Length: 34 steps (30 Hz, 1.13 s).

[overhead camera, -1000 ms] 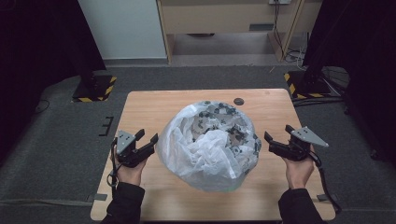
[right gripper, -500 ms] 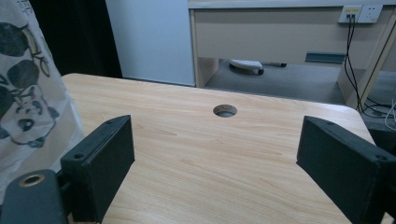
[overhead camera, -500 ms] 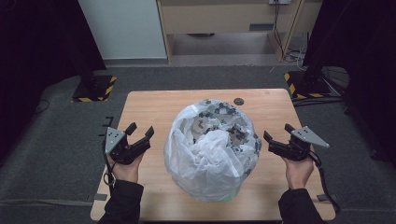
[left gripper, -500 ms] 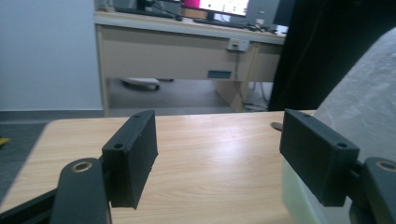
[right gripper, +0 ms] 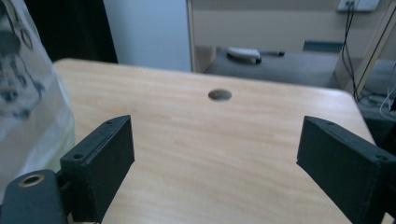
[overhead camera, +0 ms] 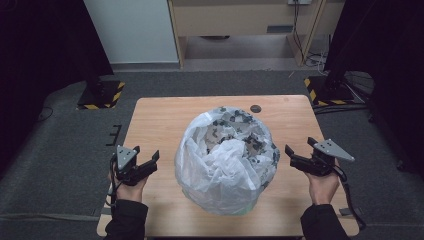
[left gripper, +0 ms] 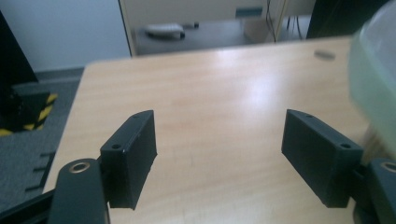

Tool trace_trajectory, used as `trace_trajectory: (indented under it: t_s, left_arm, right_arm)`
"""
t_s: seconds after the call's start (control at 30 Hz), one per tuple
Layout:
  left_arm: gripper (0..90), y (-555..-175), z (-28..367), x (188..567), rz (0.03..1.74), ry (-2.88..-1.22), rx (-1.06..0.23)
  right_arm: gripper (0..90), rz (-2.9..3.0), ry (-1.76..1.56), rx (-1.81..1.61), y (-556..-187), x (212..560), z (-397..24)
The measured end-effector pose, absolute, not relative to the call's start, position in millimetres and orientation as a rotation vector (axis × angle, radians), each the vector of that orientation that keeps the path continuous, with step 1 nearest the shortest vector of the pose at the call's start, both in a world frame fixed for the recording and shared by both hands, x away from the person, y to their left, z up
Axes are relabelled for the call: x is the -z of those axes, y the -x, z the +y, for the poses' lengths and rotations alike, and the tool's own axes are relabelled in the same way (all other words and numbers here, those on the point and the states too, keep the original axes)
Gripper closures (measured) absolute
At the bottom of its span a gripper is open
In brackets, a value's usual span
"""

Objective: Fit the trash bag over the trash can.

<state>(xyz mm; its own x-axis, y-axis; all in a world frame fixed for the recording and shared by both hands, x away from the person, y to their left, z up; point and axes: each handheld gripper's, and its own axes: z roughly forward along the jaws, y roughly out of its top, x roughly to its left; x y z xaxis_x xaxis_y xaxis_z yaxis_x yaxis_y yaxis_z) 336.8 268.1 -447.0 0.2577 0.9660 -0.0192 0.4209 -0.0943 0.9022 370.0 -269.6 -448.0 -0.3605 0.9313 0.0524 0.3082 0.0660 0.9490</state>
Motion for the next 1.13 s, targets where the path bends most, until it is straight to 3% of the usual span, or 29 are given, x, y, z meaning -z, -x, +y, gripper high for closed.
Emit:
trace_trajectory:
  t_s: [0.47, 0.67, 1.13]
  left_arm:
    - [18.3, -330, 275, 491, 1.402, -1.924, -0.671]
    - [15.9, -329, 286, 506, 1.506, -1.944, -0.628]
    - [10.9, -340, 289, 521, 1.536, -2.035, -0.597]
  right_arm:
    - [9.5, 1.949, -1.326, -1.168, -350, 494, -284]
    - [9.3, 2.039, -1.383, -1.015, -349, 508, -293]
    - [8.6, 2.120, -1.453, -0.858, -355, 525, -307]
